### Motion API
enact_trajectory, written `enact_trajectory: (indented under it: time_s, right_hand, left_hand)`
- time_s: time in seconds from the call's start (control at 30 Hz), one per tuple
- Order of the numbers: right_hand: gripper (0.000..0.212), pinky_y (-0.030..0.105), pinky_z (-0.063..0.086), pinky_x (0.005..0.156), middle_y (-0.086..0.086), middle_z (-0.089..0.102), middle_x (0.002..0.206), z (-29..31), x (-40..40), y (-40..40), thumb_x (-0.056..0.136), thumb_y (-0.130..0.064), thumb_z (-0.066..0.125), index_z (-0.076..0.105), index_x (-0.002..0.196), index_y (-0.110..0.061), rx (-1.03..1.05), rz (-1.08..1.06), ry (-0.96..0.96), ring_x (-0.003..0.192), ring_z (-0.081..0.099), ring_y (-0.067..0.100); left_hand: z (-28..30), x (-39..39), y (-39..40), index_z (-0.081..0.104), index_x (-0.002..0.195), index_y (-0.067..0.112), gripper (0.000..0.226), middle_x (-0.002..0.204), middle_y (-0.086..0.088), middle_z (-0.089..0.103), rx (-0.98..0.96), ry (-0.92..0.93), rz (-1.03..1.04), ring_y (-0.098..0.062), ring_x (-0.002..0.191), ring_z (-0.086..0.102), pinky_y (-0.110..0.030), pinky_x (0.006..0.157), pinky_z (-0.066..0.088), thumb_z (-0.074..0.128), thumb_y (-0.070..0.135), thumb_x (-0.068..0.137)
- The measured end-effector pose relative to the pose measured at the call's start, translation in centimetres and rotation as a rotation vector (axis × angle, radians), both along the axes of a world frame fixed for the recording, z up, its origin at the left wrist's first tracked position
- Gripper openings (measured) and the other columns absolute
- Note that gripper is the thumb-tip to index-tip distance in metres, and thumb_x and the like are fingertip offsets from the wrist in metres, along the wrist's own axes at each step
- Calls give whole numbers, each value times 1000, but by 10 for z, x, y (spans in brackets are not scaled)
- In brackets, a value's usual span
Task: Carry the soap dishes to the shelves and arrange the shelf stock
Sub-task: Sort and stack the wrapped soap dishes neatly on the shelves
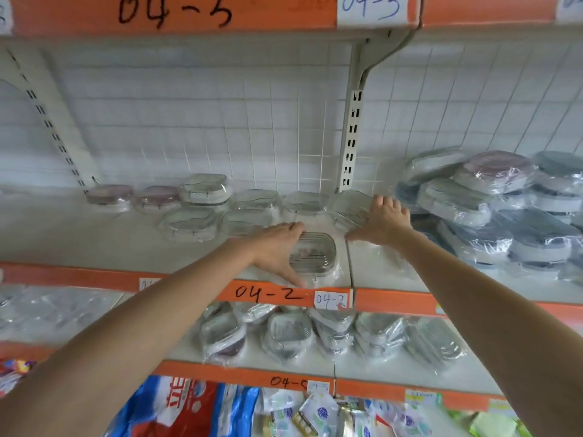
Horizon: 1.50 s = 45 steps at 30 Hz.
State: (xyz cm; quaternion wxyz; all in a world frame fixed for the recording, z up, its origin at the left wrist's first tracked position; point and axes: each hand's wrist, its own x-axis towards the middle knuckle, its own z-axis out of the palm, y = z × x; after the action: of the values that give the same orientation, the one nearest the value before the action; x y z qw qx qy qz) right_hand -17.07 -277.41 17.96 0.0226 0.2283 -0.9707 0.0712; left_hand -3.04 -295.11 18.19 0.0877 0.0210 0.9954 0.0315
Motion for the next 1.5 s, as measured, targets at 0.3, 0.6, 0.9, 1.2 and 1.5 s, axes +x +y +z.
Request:
enact_trajectory:
  time_s: [0.3, 0.6, 0.9, 1.2, 1.5]
  right_hand:
    - [114, 42, 22, 113, 17, 25, 149, -13, 41, 91, 70, -60, 72, 12, 147, -2, -11, 92, -37, 138, 23, 32]
    - [102, 41, 29, 106, 14, 35, 138, -49, 104, 140, 67, -58, 74, 26, 140, -6, -6, 348, -112, 129, 32, 31]
    - [106, 38, 27, 108, 12, 33, 141, -89, 153, 126, 66, -56, 76, 22, 144, -8, 115, 425, -260, 131, 30, 30]
    - [106, 41, 26, 111, 15, 31, 143, -151, 202, 50, 67, -58, 75, 22, 142, -5, 186, 373, -400, 133, 27, 32]
    - [106, 39, 28, 109, 14, 32, 141, -201, 207, 11, 68, -60, 73, 19, 141, -6, 139, 235, -431, 131, 30, 31]
  left_hand:
    - [-22, 54, 79, 31, 135, 3, 103, 136, -12, 44, -28, 126, 294, -25, 120, 46, -33, 99, 41, 75, 64, 65]
    - [-60, 127, 129, 27, 139, 0, 102, 142, -13, 39, -83, 49, 472, -26, 127, 41, -34, 101, 36, 68, 65, 73]
    - [-100, 171, 100, 23, 143, -2, 113, 147, -17, 35, 28, -48, 556, -30, 133, 38, -37, 105, 37, 74, 64, 67]
    - [-151, 223, 25, 25, 141, -2, 110, 140, -17, 42, 60, -157, 619, -31, 126, 42, -36, 102, 38, 75, 62, 67]
    - [-193, 214, -23, 30, 136, -1, 101, 137, -18, 42, 52, -164, 672, -31, 126, 42, -38, 100, 39, 75, 59, 68]
